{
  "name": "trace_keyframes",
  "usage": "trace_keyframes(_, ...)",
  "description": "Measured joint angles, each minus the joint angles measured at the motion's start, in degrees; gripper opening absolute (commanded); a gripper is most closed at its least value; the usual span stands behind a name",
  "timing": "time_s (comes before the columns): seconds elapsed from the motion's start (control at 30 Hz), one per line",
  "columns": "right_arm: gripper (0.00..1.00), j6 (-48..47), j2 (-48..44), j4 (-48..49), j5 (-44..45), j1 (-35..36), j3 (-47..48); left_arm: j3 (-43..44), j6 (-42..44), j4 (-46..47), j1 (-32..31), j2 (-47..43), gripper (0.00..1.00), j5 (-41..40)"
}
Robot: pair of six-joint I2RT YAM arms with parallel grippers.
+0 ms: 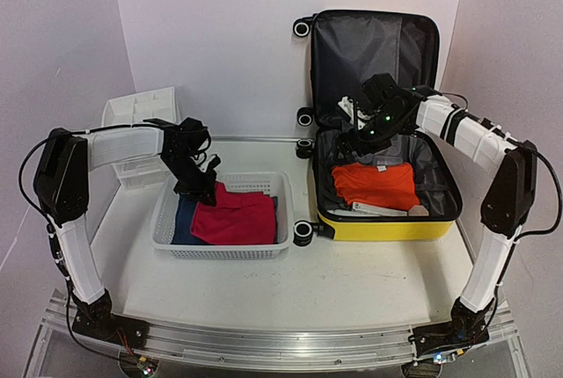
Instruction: Open, take out, and arrange the luggage
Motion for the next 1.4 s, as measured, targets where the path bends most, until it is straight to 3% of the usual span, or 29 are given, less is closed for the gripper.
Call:
trace_keyframes(0.07, 0.98, 0.0, 0.5, -0.2, 0.2, 0.0, 0.3, -0.7, -1.0, -0.3, 0.0, -0.5, 0.29, -2.3)
trace_keyframes(0.17, 0.98, 0.0, 1.3, -0.3, 0.4, 0.0, 1.0, -0.7, -3.1, -0.9, 0.0, -1.0, 0.51, -7.1)
trace_keyframes(0.3, 0.98, 0.0, 1.5, -0.5, 0.9, 0.0, 1.1, -1.5, -8.5, -4.7, 0.0, -4.6, 0.55, -16.4)
trace_keyframes(0.43, 0.98, 0.3, 1.6, -0.6, 1.8, 0.0, 1.1, -1.2, -11.5, -7.2, 0.1, -9.2, 0.57, -20.5)
trace_keyframes(0.73, 0.98, 6.7, 4.2, -5.0, 5.4, -2.4, 4.0, 3.1, -7.7, -2.8, -1.1, -4.4, 0.6, -4.5)
trace_keyframes(0.83, 0.98, 8.6, 5.0, -8.1, 3.3, -4.7, 4.8, 3.2, -7.0, -1.4, -1.5, -1.7, 0.66, -0.3)
trace_keyframes(0.93, 0.98, 10.4, 7.3, -11.9, 0.2, -7.5, 7.9, 3.6, -6.6, -1.3, -1.6, -0.8, 0.73, 0.9)
trace_keyframes(1.17, 0.98, 7.8, 13.3, -18.3, -4.1, -11.1, 11.8, 8.2, -6.2, 0.2, -1.6, -1.8, 0.74, -0.2)
trace_keyframes(1.4, 0.82, -3.3, 17.3, -21.1, -4.6, -8.5, 13.0, 8.5, -6.9, 0.7, -1.6, -4.3, 0.75, -0.8)
